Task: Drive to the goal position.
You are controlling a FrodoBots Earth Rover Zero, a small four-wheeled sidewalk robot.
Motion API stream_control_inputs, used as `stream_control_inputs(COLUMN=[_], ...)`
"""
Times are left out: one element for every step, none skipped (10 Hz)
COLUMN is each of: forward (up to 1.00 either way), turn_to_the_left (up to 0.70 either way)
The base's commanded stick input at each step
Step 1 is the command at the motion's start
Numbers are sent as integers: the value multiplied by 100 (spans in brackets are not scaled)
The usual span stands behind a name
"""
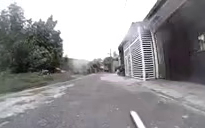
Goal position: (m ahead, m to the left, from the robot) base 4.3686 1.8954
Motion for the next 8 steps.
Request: stream_control_inputs(forward=[50, 50, 50, 50, 50, 50, 50, 50], turn_to_the_left=[-50, -50, -50, -50, -26, -8, -7, -5])
